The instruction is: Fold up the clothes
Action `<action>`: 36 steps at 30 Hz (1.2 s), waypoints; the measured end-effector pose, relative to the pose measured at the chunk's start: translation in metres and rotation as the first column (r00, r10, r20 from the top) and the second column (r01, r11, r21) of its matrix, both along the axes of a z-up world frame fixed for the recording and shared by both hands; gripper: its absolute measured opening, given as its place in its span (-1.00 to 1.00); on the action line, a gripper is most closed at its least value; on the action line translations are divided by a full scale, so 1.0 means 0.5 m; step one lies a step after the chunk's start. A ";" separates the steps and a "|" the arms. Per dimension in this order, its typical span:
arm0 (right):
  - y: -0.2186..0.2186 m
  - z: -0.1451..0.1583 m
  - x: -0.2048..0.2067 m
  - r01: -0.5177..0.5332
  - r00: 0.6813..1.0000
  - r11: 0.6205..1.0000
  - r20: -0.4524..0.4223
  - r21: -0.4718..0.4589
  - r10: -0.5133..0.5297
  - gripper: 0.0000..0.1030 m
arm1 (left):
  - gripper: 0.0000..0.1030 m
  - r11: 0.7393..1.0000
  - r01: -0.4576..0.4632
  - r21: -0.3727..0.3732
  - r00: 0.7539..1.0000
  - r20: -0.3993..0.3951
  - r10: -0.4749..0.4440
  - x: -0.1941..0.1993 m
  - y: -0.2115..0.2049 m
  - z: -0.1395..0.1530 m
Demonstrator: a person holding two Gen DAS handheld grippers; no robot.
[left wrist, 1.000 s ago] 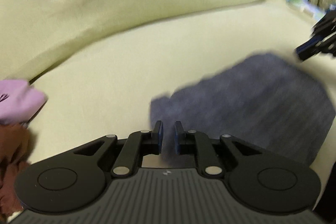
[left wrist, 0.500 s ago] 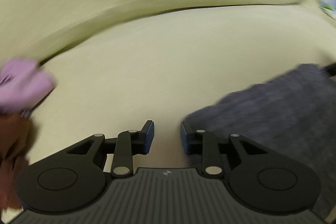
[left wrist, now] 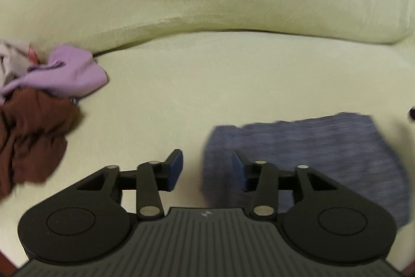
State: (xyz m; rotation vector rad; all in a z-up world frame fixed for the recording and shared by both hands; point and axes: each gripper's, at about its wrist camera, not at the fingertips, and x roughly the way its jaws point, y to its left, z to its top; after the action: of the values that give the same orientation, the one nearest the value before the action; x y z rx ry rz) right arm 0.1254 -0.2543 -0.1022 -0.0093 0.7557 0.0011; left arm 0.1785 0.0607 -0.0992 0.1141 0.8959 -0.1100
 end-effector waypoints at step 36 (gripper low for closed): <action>0.202 0.204 -0.419 0.014 0.983 0.990 0.181 0.142 -0.040 0.97 | 0.42 0.989 -0.120 -0.087 0.969 0.208 0.135 -0.469 -0.035 0.297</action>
State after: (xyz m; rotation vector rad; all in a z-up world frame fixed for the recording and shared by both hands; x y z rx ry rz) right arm -0.0843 -0.1535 -0.0001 0.1331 0.5695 0.0270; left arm -0.0557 0.0430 0.0492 -0.0009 0.6811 -0.0100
